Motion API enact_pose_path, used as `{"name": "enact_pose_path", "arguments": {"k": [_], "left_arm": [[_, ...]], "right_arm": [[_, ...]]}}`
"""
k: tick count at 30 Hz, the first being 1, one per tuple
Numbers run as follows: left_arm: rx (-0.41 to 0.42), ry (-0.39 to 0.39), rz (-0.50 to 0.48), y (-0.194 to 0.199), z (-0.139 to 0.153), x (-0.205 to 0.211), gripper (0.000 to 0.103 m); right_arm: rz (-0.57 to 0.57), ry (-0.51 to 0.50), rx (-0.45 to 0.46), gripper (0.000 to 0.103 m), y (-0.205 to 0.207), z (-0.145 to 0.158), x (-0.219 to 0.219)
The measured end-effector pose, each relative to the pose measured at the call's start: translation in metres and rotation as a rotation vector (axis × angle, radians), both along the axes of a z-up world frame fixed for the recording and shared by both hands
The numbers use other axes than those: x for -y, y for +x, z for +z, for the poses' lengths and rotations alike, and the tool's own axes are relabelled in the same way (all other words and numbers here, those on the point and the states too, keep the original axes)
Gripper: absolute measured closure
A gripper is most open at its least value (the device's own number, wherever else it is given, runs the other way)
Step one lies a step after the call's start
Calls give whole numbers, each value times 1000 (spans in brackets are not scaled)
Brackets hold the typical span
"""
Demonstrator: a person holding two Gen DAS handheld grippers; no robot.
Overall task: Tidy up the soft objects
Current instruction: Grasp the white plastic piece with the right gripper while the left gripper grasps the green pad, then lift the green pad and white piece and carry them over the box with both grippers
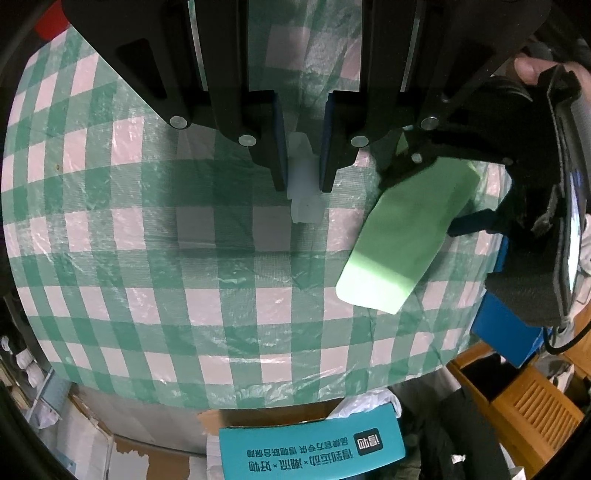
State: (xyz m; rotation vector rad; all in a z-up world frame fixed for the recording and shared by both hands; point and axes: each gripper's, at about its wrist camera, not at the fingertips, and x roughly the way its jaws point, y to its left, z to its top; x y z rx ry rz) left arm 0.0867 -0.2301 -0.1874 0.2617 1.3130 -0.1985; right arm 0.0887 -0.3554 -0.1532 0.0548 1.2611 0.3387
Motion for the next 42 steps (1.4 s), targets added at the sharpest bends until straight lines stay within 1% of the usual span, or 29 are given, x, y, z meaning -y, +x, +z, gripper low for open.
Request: {"name": "enact_pose_path", "arguments": {"k": [1, 2, 3, 4, 5, 7, 12, 15, 19, 26, 33, 42], "left_arm": [[2, -3, -8, -1, 1, 1, 56], [5, -3, -18, -1, 3, 2, 71], [3, -8, -26, -2, 3, 3, 79], [-1, -11, -32, -3, 4, 5, 91], [-7, -12, -37, -3, 4, 5, 93], [-8, -20, -41, -5, 4, 4, 95], [2, -30, -50, -11, 9, 1, 96], [22, -41, -54, -12, 19, 0, 96], [34, -79, -51, -13, 32, -4, 96], [57, -100, -24, -11, 48, -17, 96], [101, -104, -13, -19, 69, -26, 96], [137, -132, 20, -26, 92, -43, 96]], "right_arm": [[0, 0, 0, 87, 0, 0, 0], [0, 0, 1, 87, 0, 1, 0], [0, 0, 2, 87, 0, 1, -1], [1, -1, 3, 87, 0, 1, -1], [2, -2, 3, 87, 0, 2, -1], [6, -4, 7, 87, -1, 3, -2], [5, -10, 15, 87, 0, 8, -4], [5, -12, 26, 87, 0, 12, -5], [6, -26, 41, 87, -2, 19, -7], [9, -36, 63, 87, -8, 30, -8], [17, -43, 91, 87, -14, 46, -13], [40, -38, 129, 87, -22, 67, -27]]}}
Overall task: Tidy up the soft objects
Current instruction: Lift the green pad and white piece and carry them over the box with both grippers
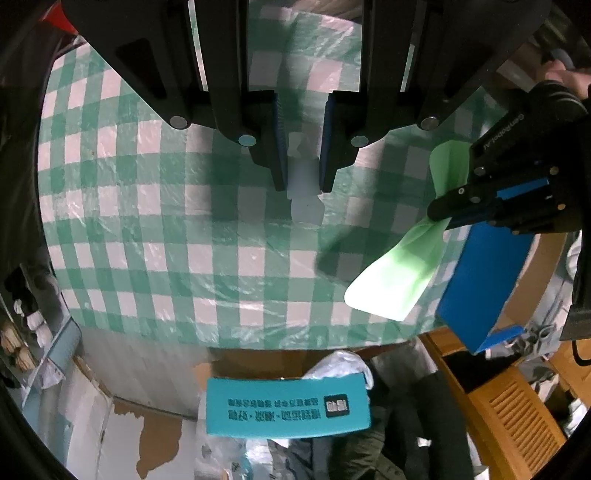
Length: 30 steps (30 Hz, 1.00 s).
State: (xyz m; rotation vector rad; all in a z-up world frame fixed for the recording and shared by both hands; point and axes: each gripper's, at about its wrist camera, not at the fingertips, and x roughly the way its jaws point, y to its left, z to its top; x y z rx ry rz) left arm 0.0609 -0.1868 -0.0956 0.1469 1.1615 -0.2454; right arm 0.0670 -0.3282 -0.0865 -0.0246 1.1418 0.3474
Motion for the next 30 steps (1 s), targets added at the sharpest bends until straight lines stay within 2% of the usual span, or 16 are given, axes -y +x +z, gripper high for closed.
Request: {"name": "enact_pose_path", "arguments": {"k": [14, 30], "left_arm": [[55, -34, 32, -19, 31, -33, 96], [100, -47, 109, -39, 56, -91, 96]], "right_arm": [[39, 19, 52, 87, -6, 30, -29], [128, 42, 90, 87, -9, 55, -89]]}}
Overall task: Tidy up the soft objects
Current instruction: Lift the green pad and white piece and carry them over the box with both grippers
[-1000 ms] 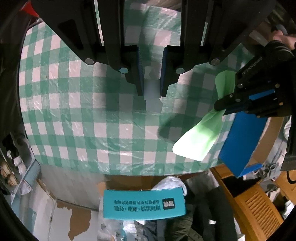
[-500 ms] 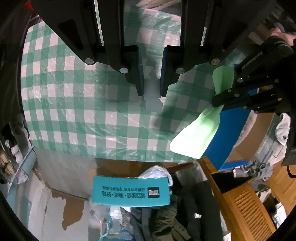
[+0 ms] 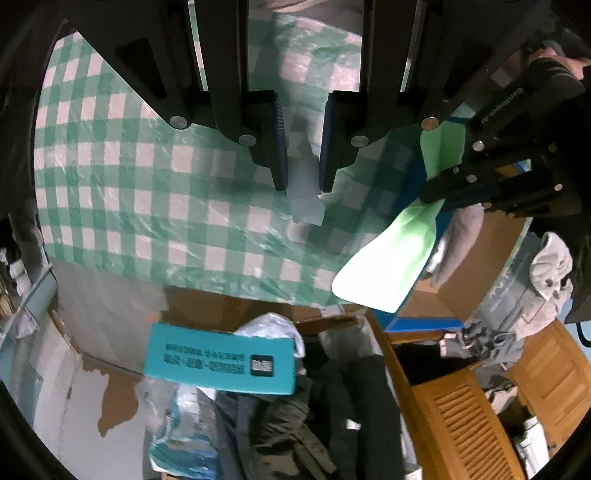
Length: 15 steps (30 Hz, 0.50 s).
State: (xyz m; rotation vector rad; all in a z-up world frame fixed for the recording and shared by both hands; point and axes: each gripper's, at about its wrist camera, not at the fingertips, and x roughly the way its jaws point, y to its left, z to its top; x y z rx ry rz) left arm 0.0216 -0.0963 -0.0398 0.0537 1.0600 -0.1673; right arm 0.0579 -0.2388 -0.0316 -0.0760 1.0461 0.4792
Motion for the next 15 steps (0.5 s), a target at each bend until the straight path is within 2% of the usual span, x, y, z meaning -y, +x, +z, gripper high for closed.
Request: {"name": "enact_pose_path", "arguments": {"k": [15], "left_arm": [[25, -37, 98, -13, 14, -63, 96]], "right_arm": [[102, 4, 26, 87, 1, 20, -68]]}}
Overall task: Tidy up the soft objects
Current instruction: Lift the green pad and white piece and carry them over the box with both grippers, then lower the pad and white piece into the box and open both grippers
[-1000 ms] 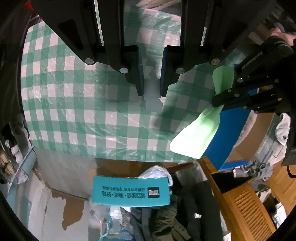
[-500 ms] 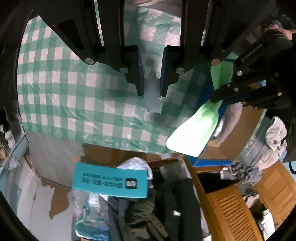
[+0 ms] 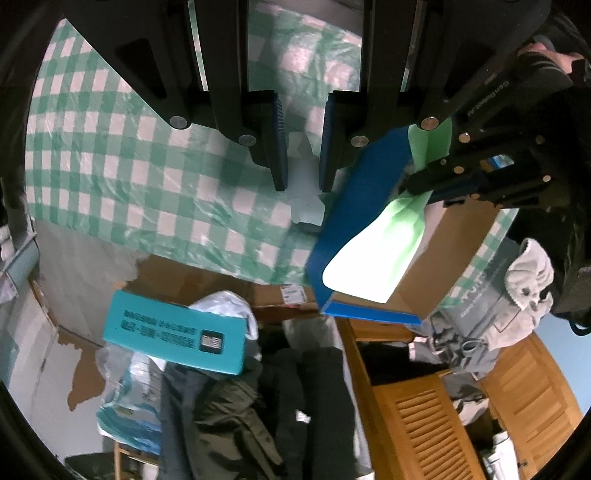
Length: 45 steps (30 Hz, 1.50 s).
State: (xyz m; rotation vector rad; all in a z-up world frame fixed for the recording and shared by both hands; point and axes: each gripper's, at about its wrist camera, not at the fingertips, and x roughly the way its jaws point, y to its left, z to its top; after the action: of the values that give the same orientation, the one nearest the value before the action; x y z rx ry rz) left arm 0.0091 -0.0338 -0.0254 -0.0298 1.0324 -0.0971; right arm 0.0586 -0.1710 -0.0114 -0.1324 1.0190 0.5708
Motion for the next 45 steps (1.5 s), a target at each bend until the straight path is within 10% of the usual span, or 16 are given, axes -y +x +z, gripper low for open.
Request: {"name": "enact_pose_path", "arguments": {"k": [31, 45], "left_arm": [[-82, -34, 248, -7, -32, -119, 95], [-49, 7, 266, -11, -22, -123, 56]], "right_arm": [[177, -57, -105, 87, 14, -38, -135], [203, -34, -98, 69, 9, -34, -139]]}}
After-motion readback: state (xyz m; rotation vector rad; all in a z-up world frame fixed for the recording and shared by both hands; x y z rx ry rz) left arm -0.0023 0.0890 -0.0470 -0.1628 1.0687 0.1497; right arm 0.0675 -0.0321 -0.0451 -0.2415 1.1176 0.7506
